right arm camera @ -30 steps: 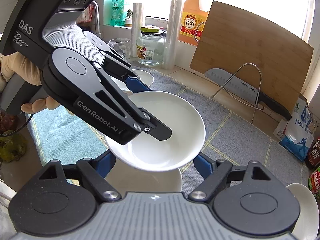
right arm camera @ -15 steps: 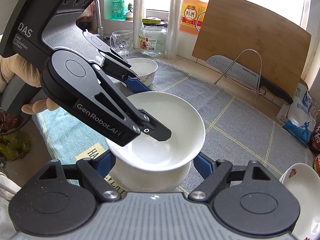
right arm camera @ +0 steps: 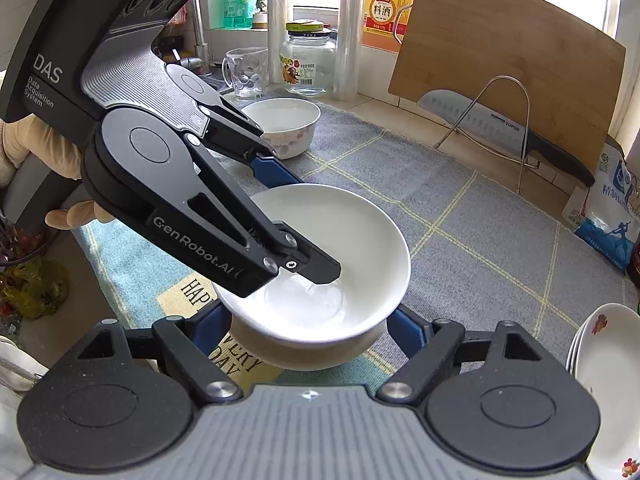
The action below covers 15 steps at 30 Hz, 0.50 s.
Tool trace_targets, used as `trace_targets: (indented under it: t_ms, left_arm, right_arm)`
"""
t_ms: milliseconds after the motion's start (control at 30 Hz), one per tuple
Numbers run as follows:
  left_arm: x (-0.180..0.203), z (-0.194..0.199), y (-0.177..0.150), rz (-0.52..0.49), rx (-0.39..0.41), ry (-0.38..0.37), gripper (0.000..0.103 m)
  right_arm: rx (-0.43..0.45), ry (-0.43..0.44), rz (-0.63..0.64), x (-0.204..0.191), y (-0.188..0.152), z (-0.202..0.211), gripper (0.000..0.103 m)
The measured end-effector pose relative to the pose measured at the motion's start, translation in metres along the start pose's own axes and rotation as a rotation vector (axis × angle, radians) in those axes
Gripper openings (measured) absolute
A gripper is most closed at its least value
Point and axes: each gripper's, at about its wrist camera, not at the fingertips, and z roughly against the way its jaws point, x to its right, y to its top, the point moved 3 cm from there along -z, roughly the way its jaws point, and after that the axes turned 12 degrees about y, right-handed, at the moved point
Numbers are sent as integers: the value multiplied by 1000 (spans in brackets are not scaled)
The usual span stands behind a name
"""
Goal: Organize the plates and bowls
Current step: 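Open the left tool and withdraw it from the nested bowls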
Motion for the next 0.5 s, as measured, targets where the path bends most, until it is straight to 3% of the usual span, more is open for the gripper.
trace_targets:
  t_ms: [500]
  left_arm:
    - [3, -5, -3, -10, -13, -1, 56]
  right_arm:
    - [-17, 9, -8, 2, -2, -4, 88]
